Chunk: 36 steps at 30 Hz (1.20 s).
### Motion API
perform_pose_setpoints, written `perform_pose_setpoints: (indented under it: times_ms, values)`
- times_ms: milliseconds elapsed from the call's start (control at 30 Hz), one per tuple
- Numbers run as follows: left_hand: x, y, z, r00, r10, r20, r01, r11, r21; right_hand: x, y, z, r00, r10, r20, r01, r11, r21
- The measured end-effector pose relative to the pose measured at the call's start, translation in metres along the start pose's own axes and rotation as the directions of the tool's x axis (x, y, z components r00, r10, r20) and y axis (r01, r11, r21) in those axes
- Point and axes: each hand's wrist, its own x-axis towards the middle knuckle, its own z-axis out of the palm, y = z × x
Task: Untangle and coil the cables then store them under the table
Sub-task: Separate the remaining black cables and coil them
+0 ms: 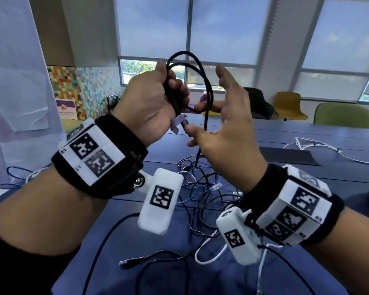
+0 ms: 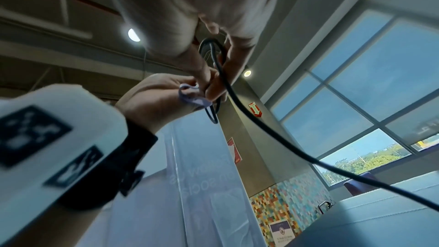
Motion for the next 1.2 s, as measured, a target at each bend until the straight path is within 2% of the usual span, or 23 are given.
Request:
perform_pose_setpoints:
  times_ms: [133,267,333,433,533,600,700,733,767,833,933,1000,1033,1100,1167,1200]
  values:
    - [0.003,0.003,0.000,1.000,0.018,-0.023,-0.018,1.000,-0.020,-0.008,0.007,0.002,0.997,-0.080,0.002,0.079,0.979,-0.185]
    - [0.005,0.027,-0.004,0.989,0.116,-0.089,-0.128,0.982,-0.138,-0.009,0.038,-0.002,0.997,0.051,0.052,-0.032,0.949,-0.312]
    - [0.006,0.043,-0.011,0.976,0.177,-0.131,-0.196,0.968,-0.157,-0.004,0.064,-0.016,0.966,0.207,0.153,-0.098,0.847,-0.522]
    - [0.008,0.065,-0.028,0.959,0.243,-0.148,-0.258,0.961,-0.095,-0.003,0.100,-0.039,0.884,0.373,0.281,-0.034,0.651,-0.758]
    - [0.008,0.073,-0.043,0.955,0.266,-0.133,-0.271,0.962,-0.026,0.005,0.112,-0.049,0.871,0.408,0.274,-0.041,0.615,-0.787]
    - [0.006,0.067,-0.048,0.945,0.290,-0.153,-0.301,0.952,-0.053,0.017,0.110,-0.047,0.846,0.458,0.274,-0.068,0.602,-0.796]
    - [0.005,0.055,-0.050,0.923,0.312,-0.226,-0.311,0.950,0.041,0.043,0.090,-0.045,0.833,0.527,0.167,-0.341,0.728,-0.595]
    - [0.005,0.051,-0.052,0.917,0.309,-0.252,-0.296,0.951,0.089,0.053,0.080,-0.046,0.847,0.519,0.114,-0.401,0.765,-0.503]
    - [0.006,0.046,-0.058,0.913,0.300,-0.276,-0.275,0.953,0.126,0.065,0.069,-0.048,0.873,0.484,0.064,-0.409,0.796,-0.447]
    - [0.007,0.033,-0.067,0.915,0.275,-0.295,-0.233,0.957,0.171,0.090,0.050,-0.052,0.931,0.364,-0.017,-0.339,0.850,-0.404]
    - [0.004,0.009,-0.076,0.939,0.202,-0.280,-0.147,0.968,0.203,0.126,0.030,-0.059,0.979,0.155,-0.133,-0.199,0.871,-0.450]
    - [0.004,-0.007,-0.081,0.953,0.138,-0.270,-0.076,0.971,0.227,0.145,0.018,-0.063,0.989,0.029,-0.145,-0.108,0.813,-0.573]
    - [0.004,-0.014,-0.082,0.958,0.114,-0.263,-0.049,0.969,0.244,0.152,0.013,-0.064,0.996,0.004,-0.092,-0.062,0.769,-0.636]
    - [0.005,-0.024,-0.083,0.963,0.088,-0.256,-0.017,0.963,0.268,0.161,0.005,-0.065,1.000,0.014,0.009,-0.003,0.699,-0.715]
    - [0.004,-0.030,-0.078,0.963,0.084,-0.255,-0.014,0.964,0.265,0.163,0.002,-0.064,0.998,-0.031,0.047,0.057,0.614,-0.787]
    - [0.004,-0.032,-0.076,0.964,0.083,-0.251,-0.019,0.968,0.249,0.163,0.003,-0.063,0.995,-0.014,0.095,0.085,0.581,-0.809]
